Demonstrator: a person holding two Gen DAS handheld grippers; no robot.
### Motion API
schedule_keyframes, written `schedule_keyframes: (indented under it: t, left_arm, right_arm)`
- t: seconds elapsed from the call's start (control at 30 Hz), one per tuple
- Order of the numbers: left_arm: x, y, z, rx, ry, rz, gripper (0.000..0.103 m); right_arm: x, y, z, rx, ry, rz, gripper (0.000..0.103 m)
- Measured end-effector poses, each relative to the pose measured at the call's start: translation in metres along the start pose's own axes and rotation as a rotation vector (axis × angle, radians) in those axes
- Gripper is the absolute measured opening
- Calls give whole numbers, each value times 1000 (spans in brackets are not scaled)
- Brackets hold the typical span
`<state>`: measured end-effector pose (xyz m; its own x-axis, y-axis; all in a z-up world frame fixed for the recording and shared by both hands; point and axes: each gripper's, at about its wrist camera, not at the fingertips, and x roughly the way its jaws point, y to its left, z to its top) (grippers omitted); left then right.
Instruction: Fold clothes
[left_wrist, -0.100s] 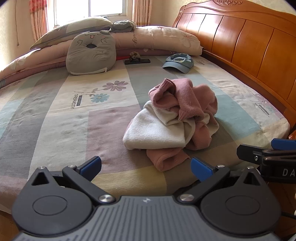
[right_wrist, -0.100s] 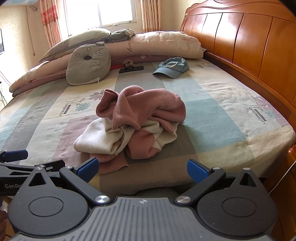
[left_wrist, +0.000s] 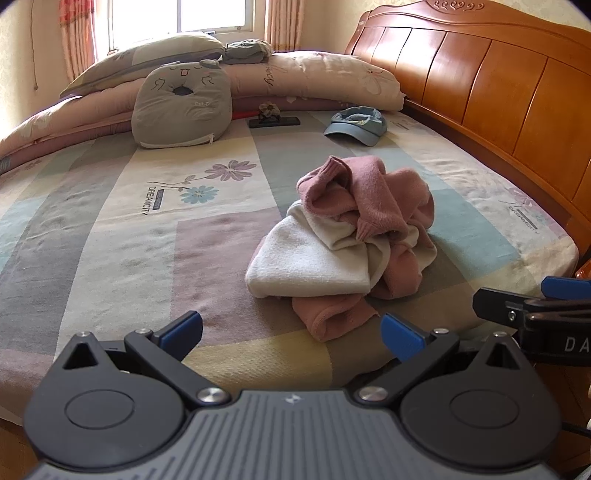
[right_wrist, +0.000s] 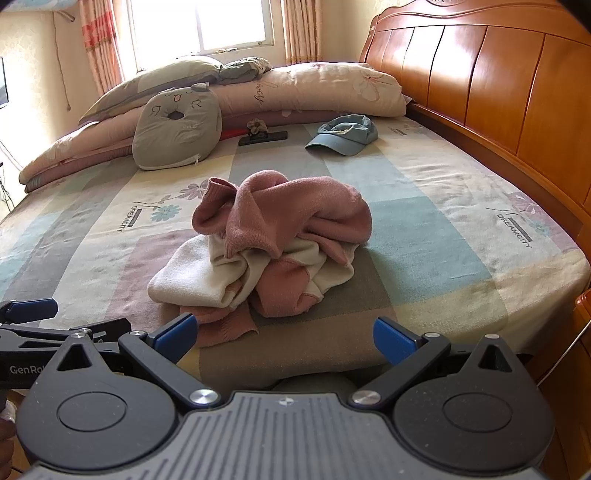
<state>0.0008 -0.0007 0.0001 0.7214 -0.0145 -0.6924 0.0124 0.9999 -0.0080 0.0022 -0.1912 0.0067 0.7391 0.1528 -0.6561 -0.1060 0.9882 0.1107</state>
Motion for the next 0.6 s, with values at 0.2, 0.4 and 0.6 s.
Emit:
schedule_keyframes:
  t: [0.2,0.4,0.6]
  left_arm:
    - [2,0,2,5,7,-3,102]
    - [2,0,-3,7,-6,-3,102]
    - [2,0,-3,4,-6,-2,102]
  right_arm:
    - [0,-3,0,5,-2,1,103]
    - [-1,0,0,8,-1,4,103]
    - [1,2,0,5,-1,9,103]
